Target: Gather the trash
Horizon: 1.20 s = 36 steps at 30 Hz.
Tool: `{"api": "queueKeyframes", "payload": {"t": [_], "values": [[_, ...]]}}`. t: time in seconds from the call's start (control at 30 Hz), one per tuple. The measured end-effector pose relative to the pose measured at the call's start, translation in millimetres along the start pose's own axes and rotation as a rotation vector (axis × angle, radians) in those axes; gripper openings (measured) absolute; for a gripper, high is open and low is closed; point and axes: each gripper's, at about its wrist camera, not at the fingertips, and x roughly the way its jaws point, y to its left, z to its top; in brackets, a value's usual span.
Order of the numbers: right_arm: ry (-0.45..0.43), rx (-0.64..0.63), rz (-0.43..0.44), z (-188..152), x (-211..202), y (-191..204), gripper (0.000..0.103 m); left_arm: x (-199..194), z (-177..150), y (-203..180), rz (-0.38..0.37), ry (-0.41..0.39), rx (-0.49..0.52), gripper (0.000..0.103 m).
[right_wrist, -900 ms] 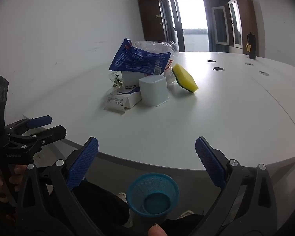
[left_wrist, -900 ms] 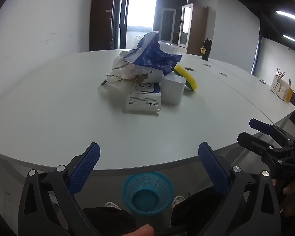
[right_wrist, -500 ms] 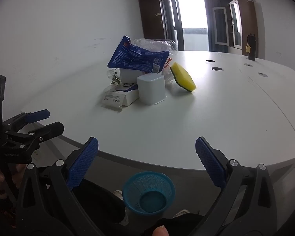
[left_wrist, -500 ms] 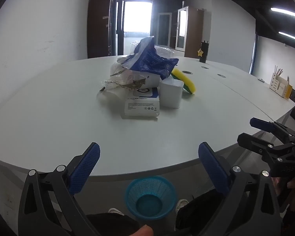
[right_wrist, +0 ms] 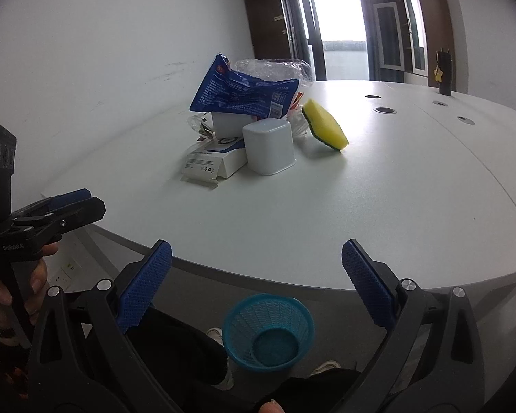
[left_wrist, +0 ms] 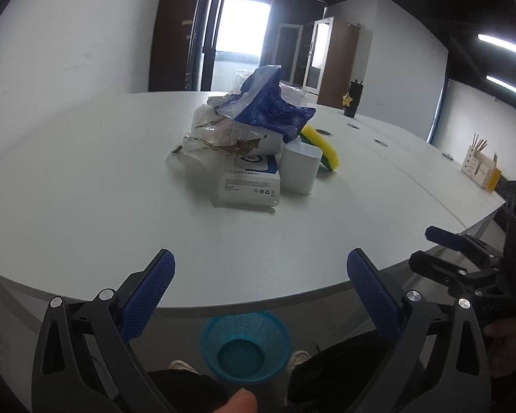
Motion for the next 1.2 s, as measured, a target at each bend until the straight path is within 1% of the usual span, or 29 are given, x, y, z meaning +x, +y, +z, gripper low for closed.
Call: {"api": "queueKeyframes", "payload": {"t": [0.07, 0.1, 0.17, 0.27, 0.37, 0.53, 0.67, 0.8, 1.03, 1.2], "values": [[0.002, -0.006, -0.003, 0, 1, 1, 0.095, -1, 0, -5, 0.036, -0.014, 0.043, 0.097], [0.004, -0.009, -0.003, 0, 2, 2, 0.095, 0, 0, -6, 0.035, -0.008, 0.046, 0.097], [0.013, -0.009, -0.002, 0, 3, 2, 0.095, 0, 0, -5, 0.005, -0.006, 0.05, 0.097], [0.014, -0.009, -0.001, 0, 2, 2, 0.095, 1, 0, -8, 0.009, -0.018, 0.073, 0.097], [0.011, -0.004, -0.003, 0, 1, 1, 0.095, 1, 2, -5, 0.007, -0.032, 0.057, 0.097], [0.001, 0.011, -0.005, 0, -1, -2, 0.095, -1, 2, -1, -0.01, -0.025, 0.024, 0.097], [-0.006, 0.019, -0.007, 1, -4, -4, 0.095, 0, 3, 6, -0.027, -0.022, -0.022, 0.097], [-0.007, 0.014, -0.011, 1, -5, -3, 0.095, 1, 2, 6, -0.013, -0.026, -0.022, 0.097], [-0.003, 0.014, -0.027, 1, -4, -3, 0.095, -2, 1, -1, -0.017, -0.043, 0.001, 0.097], [-0.001, 0.024, -0.035, 1, -5, -6, 0.095, -3, 2, 2, -0.009, -0.057, -0.013, 0.097]]}}
